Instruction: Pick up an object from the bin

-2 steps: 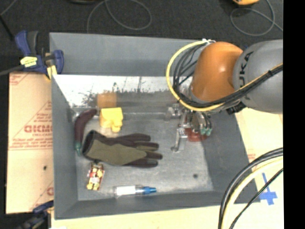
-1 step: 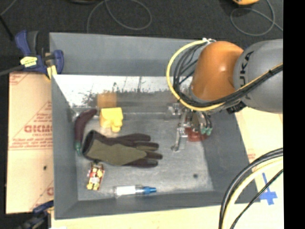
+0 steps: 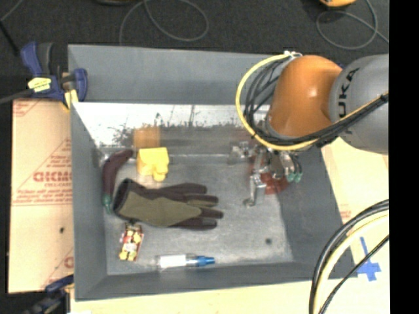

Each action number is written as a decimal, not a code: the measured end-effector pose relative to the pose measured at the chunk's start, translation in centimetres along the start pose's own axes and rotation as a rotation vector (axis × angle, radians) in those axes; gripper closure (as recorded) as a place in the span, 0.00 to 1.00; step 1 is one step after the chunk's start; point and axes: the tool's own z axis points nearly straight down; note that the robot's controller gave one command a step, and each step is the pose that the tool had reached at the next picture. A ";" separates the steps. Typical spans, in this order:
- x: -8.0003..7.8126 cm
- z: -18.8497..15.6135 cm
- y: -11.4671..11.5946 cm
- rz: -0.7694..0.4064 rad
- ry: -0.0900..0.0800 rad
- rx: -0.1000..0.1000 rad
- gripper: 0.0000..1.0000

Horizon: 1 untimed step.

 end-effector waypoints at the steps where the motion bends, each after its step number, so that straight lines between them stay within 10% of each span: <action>1: 3.4 -0.3 1.6 -0.223 0.003 0.002 0.00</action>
Offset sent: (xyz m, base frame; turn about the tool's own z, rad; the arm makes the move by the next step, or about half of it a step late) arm -0.0316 0.0479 -0.0658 -0.0353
